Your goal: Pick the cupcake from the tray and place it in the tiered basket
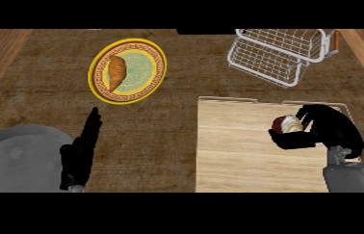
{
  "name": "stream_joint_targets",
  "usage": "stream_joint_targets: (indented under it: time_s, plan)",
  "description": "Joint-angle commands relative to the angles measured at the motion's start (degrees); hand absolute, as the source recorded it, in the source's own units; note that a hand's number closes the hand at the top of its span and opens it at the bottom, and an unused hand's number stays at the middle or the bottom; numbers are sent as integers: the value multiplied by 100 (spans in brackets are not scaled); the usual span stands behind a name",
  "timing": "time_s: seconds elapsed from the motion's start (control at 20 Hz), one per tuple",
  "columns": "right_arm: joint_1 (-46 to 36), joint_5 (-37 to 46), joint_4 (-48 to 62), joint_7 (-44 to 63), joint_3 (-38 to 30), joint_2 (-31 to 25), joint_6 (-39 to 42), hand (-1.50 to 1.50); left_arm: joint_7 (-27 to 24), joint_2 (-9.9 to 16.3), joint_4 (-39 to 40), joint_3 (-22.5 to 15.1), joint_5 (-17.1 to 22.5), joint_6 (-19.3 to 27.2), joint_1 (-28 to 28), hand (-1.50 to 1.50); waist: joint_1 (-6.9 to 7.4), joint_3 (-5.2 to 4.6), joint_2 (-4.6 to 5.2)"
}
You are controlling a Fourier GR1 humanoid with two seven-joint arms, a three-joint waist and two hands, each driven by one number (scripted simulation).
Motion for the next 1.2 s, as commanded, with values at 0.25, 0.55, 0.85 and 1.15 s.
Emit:
stream_joint_targets:
  time_s: [0.25, 0.55, 0.85, 1.15]
  plan:
    - [112, -1449, -948, -1117, -1705, -821, 180, 150, 253, -43, -2, 14, 5, -34, 249, 0, -91, -37, 26]
    - [-601, -2548, -2108, -502, -2854, -991, 374, 150, 106, -102, 262, 135, 22, -58, 176, 0, -158, -46, 10]
    - [-1143, -2965, -2771, 108, -3200, -1818, 1036, 150, 0, -155, 397, 151, -160, -75, 31, 0, -51, -43, 41]
    - [-1946, -2946, -2007, 378, -3100, -2163, 890, 150, 223, -129, 200, 217, -168, -199, 132, 0, 41, -37, 62]
